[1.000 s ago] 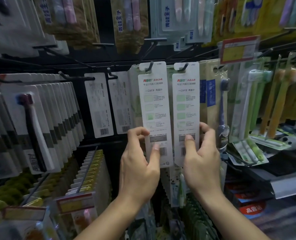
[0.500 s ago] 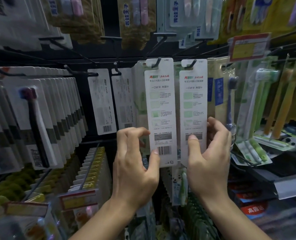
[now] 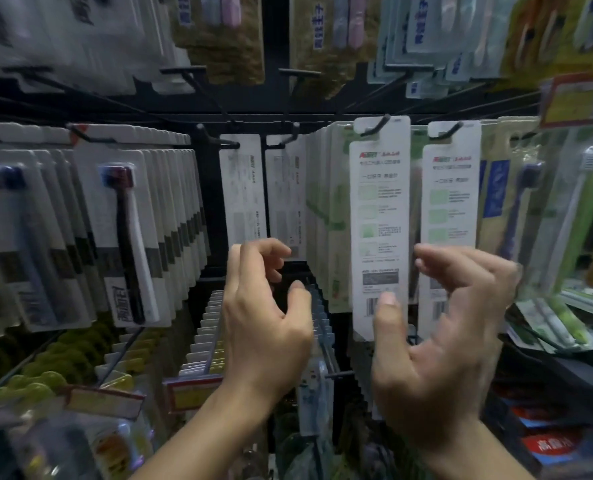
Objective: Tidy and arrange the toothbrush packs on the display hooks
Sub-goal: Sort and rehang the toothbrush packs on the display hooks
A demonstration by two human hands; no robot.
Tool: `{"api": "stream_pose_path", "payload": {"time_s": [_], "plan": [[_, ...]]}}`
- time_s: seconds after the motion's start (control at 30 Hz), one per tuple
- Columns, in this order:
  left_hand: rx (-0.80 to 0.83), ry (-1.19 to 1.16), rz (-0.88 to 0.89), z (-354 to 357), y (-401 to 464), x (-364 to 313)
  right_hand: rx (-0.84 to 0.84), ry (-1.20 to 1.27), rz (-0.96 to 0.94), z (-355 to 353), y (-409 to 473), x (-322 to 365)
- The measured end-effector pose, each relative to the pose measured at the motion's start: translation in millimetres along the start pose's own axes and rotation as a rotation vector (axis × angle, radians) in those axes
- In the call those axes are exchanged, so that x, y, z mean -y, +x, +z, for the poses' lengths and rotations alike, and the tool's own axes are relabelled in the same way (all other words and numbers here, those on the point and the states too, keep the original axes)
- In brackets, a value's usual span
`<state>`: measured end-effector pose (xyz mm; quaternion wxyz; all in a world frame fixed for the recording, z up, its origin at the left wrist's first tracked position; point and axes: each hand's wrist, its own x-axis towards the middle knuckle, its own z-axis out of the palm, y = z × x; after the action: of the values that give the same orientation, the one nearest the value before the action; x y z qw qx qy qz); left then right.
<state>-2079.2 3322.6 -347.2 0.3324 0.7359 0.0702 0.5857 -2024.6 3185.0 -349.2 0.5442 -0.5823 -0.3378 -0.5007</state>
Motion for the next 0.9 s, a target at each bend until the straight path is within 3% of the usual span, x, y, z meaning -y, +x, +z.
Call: {"api": "stream_pose_path", "payload": {"time_s": [0.1,0.23,0.37,0.53,0.7,0.9], "plan": [[0.019,0.009,-0.05,-8.3,7.3,5.3,0.135,0.182,0.056,15.8,-9.1,20.8],[0.042,0.03,-0.143,-18.1,18.2,14.0,0.341,0.242,0.199,37.7,-16.2,33.9],[0.06,0.046,-0.236,-26.7,31.9,23.9,0.498,0.32,0.464,62.1,-13.7,38.4],[0.163,0.125,-0.459,-23.1,61.2,44.1,0.519,0.417,0.887,113.7,-0.9,29.8],[0.276,0.063,-0.596,-12.9,86.2,69.4,0.524,0.44,1.283,169.2,17.6,7.3],[0.344,0.05,-0.718,5.1,113.7,88.7,0.485,0.503,1.451,213.9,24.3,-11.5]]}}
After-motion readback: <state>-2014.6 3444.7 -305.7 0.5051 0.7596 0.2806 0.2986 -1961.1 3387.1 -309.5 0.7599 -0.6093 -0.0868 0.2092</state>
